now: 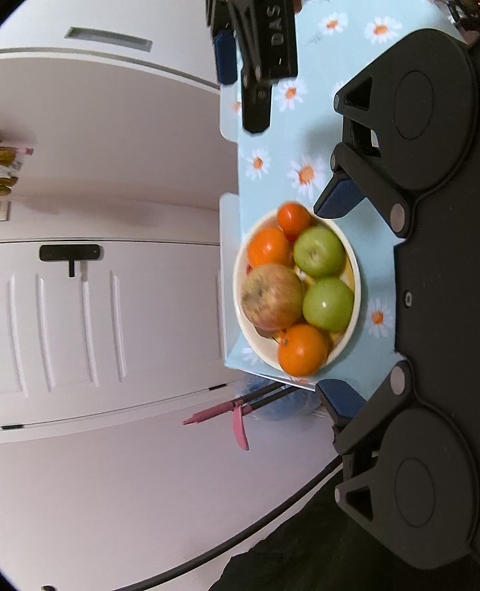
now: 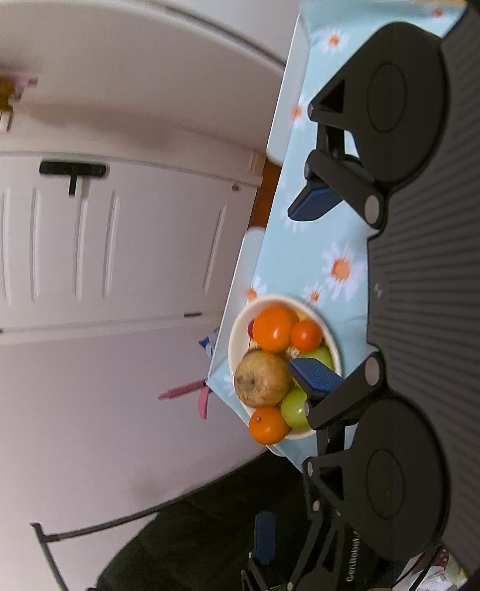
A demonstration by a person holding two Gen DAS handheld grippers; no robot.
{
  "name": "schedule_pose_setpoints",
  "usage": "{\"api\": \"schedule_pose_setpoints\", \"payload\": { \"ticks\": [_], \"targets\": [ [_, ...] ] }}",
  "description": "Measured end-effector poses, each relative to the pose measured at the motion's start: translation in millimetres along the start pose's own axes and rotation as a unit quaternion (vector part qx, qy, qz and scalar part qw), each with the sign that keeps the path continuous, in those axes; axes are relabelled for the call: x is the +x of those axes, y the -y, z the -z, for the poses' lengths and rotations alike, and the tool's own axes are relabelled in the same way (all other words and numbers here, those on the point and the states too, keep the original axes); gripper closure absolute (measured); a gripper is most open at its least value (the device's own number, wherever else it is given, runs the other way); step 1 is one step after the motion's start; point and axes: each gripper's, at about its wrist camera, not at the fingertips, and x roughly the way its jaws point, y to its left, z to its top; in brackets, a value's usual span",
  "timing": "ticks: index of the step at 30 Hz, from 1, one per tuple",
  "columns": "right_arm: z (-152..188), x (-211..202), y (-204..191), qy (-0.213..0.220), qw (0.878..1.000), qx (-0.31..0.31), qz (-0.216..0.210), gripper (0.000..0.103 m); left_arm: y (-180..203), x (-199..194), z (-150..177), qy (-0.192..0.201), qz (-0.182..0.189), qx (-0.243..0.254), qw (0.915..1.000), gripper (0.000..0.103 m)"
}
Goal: Organize fruits
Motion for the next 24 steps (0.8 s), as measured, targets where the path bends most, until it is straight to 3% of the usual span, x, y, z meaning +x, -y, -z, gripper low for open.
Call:
{"api": "schedule_pose_setpoints", "payload": {
  "ticks": [2, 8, 10, 17, 24],
  "targets": [
    [3, -21, 11, 0.001, 1.0, 0.01, 0.015, 0.0, 9, -14, -4, 0.008, 0.0, -0.003, 1.0, 0.007],
    [17, -72, 35, 0.004, 0.996, 0.029, 0.087, 0.0, 37, -44, -7, 0.031, 0.0, -0.014, 0.9994, 0.006],
    [25, -85, 39, 0.0, 0.993, 0.037, 0.112, 0.0, 46, -52, -5, 0.039, -0.002, -0.014, 0.9992, 0.001],
    [54, -110, 50, -0.009, 0.985, 0.085, 0.147, 0.0, 68, -68, 1, 0.05, -0.009, -0.007, 0.9987, 0.0],
    [67, -119, 50, -0.012, 0.982, 0.095, 0.164, 0.0, 76, -76, 12, 0.05, -0.018, -0.003, 0.9986, 0.0]
  ]
}}
